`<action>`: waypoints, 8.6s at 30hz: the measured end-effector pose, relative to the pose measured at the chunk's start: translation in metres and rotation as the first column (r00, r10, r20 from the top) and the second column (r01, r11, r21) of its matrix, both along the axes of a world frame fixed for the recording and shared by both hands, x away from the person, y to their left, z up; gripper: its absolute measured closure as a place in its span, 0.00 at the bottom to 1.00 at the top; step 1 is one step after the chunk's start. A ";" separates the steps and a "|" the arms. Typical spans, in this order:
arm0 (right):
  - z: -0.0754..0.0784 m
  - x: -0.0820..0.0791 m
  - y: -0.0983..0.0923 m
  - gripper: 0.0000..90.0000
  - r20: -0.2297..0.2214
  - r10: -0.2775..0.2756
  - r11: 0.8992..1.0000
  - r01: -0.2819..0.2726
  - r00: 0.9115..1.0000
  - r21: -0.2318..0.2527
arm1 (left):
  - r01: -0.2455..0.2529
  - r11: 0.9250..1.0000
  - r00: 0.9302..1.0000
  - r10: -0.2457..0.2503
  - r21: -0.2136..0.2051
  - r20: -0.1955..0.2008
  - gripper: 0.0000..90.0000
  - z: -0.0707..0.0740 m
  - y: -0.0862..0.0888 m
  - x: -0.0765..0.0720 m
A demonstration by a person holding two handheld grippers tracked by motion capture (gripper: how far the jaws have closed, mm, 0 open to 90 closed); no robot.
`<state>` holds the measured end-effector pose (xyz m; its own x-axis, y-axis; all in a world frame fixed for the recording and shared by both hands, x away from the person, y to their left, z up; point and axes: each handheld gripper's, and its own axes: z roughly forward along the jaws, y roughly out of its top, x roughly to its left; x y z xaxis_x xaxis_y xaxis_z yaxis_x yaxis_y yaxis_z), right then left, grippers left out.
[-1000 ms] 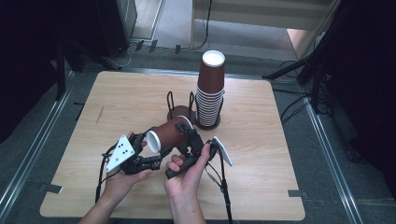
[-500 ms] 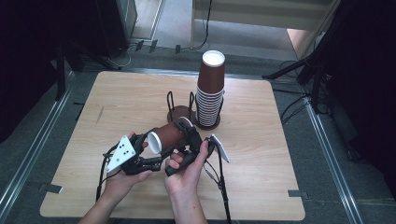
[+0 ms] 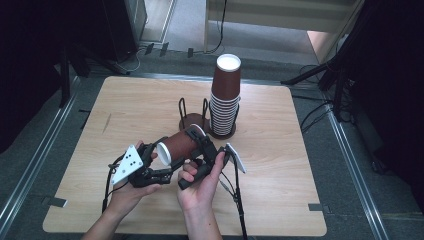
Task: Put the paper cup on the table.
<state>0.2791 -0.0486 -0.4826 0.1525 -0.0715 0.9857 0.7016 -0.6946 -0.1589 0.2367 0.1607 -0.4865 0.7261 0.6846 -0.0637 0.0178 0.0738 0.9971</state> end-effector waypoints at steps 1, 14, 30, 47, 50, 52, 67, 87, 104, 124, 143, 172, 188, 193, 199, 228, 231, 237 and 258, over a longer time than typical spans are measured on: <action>0.000 0.000 0.001 0.10 0.003 -0.003 1.000 0.003 1.000 -0.004 | -0.003 1.000 1.000 0.003 0.003 0.000 0.22 0.000 0.000 -0.001; 0.001 0.002 -0.005 0.11 0.045 -0.030 0.999 0.029 0.999 0.013 | -0.038 0.999 0.998 0.038 -0.022 -0.042 0.00 0.006 0.004 -0.006; 0.012 0.003 -0.016 0.12 0.146 -0.075 0.989 0.093 0.986 -0.118 | -0.107 0.994 0.986 0.104 -0.019 -0.132 0.00 0.002 0.007 -0.005; 0.024 0.009 -0.034 0.12 0.242 -0.128 0.955 0.185 0.962 -0.230 | -0.123 0.992 0.978 0.121 0.001 -0.168 0.00 -0.006 0.013 -0.003; 0.026 0.010 -0.037 0.12 0.258 -0.132 0.948 0.198 0.957 -0.250 | -0.123 0.992 0.977 0.121 0.002 -0.177 0.00 -0.008 0.015 -0.003; 0.027 0.011 -0.039 0.12 0.270 -0.138 0.940 0.212 0.953 -0.267 | -0.128 0.992 0.975 0.126 0.003 -0.180 0.00 -0.009 0.016 -0.002; 0.030 0.013 -0.052 0.13 0.341 -0.139 0.877 0.276 0.930 -0.393 | -0.193 0.981 0.957 0.193 0.023 -0.214 0.00 -0.024 0.036 0.003; 0.031 0.014 -0.065 0.13 0.460 -0.079 0.719 0.371 0.884 -0.588 | -0.297 0.951 0.918 0.308 0.082 -0.249 0.00 -0.043 0.072 0.007; 0.023 0.022 -0.088 0.13 0.501 -0.032 0.562 0.430 0.865 -0.707 | -0.358 0.930 0.890 0.367 0.083 -0.272 0.00 -0.052 0.097 -0.001; 0.008 0.033 -0.098 0.13 0.506 0.027 0.311 0.474 0.862 -0.824 | -0.422 0.903 0.854 0.426 0.081 -0.298 0.00 -0.060 0.141 -0.021; -0.013 0.048 -0.126 0.13 0.559 0.105 0.069 0.554 0.823 -0.829 | -0.454 0.885 0.833 0.463 0.105 -0.304 0.00 -0.064 0.164 -0.036; -0.046 0.070 -0.127 0.12 0.586 0.178 -0.102 0.607 0.791 -0.788 | -0.447 0.888 0.829 0.457 0.109 -0.321 0.00 -0.066 0.165 -0.036; -0.058 0.070 -0.137 0.11 0.560 0.175 -0.122 0.582 0.810 -0.804 | -0.446 0.888 0.828 0.456 0.109 -0.327 0.00 -0.066 0.165 -0.036; -0.058 0.069 -0.138 0.11 0.555 0.175 -0.119 0.577 0.813 -0.808 | -0.447 0.888 0.827 0.457 0.109 -0.328 0.00 -0.066 0.165 -0.036; -0.056 0.068 -0.140 0.00 0.536 0.205 -0.064 0.558 0.819 -0.827 | -0.447 0.888 0.827 0.457 0.109 -0.329 0.00 -0.066 0.165 -0.036; -0.024 0.030 -0.155 0.00 0.590 0.247 0.039 0.600 0.769 -0.799 | -0.452 0.886 0.821 0.458 0.103 -0.340 0.00 -0.066 0.166 -0.035; -0.022 0.025 -0.157 0.00 0.594 0.244 0.051 0.601 0.767 -0.798 | -0.451 0.886 0.821 0.458 0.107 -0.340 0.00 -0.066 0.166 -0.035; -0.020 0.016 -0.162 0.00 0.600 0.251 0.048 0.609 0.760 -0.792 | -0.450 0.887 0.819 0.457 0.107 -0.346 0.00 -0.066 0.166 -0.035; -0.033 -0.008 -0.192 0.00 0.587 0.223 0.028 0.596 0.778 -0.802 | -0.449 0.887 0.818 0.457 0.110 -0.349 0.00 -0.066 0.166 -0.034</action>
<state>0.2713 -0.2407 -0.5160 -0.1169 0.9924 0.0374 0.1629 -0.0180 0.9865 0.2029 0.3265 -0.5528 0.2634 0.9350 -0.2376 0.3405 0.1403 0.9297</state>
